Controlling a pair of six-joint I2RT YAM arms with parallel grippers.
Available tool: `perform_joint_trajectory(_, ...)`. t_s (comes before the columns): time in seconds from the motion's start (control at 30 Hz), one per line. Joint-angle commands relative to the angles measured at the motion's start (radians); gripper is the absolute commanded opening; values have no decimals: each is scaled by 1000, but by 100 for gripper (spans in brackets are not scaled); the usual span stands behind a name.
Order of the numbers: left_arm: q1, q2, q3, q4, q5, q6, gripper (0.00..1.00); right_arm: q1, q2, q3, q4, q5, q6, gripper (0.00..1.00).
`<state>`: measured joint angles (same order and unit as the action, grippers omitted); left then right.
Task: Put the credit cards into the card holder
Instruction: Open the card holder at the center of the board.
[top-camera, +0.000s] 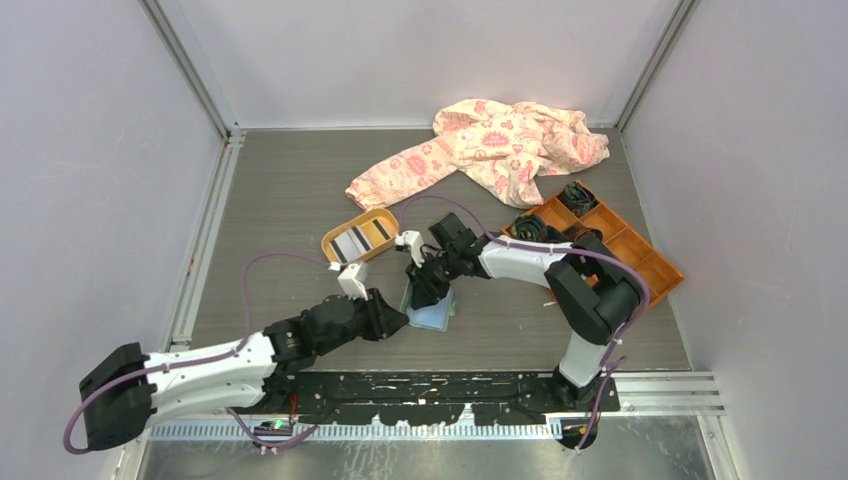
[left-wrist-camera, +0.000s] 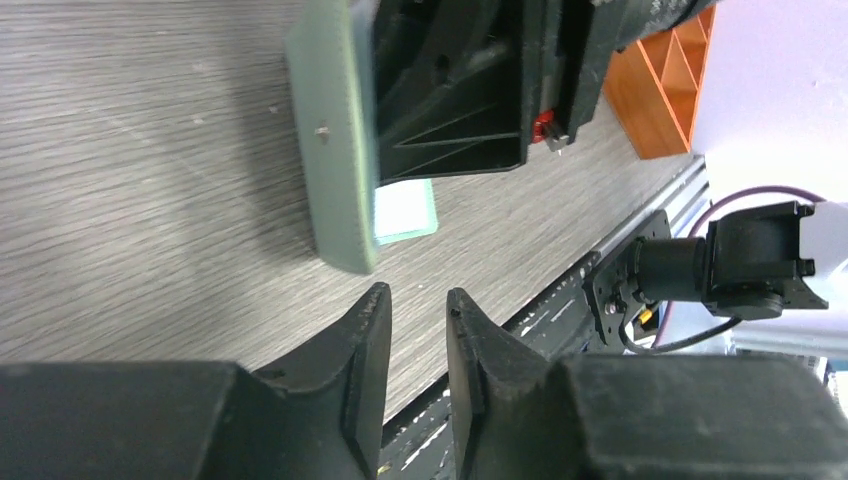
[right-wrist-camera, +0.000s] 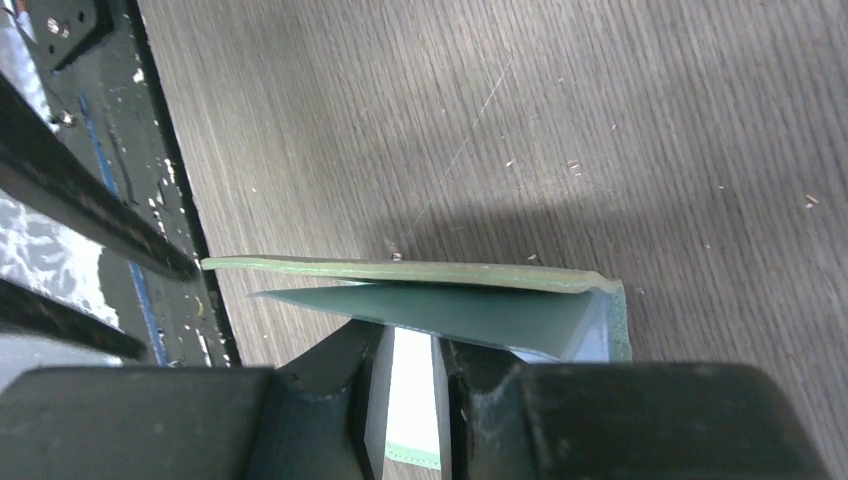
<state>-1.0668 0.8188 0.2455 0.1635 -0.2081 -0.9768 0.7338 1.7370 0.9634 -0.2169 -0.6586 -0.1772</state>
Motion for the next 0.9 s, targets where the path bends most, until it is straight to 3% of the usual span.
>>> perform_joint_trajectory(0.0, -3, 128, 97, 150, 126, 59, 26, -24, 8, 21, 79, -68, 96, 26)
perform_joint_trajectory(0.3, -4, 307, 176, 187, 97, 193, 17, -41, 56, 34, 127, 11, 281, 25)
perform_joint_trajectory(0.43, 16, 368, 198, 121, -38, 262, 12, -44, 60, 39, 109, 32, 268, 23)
perform_joint_trajectory(0.87, 168, 451, 146, 117, -93, 275, 9, -74, 33, 64, 10, 40, 125, 22)
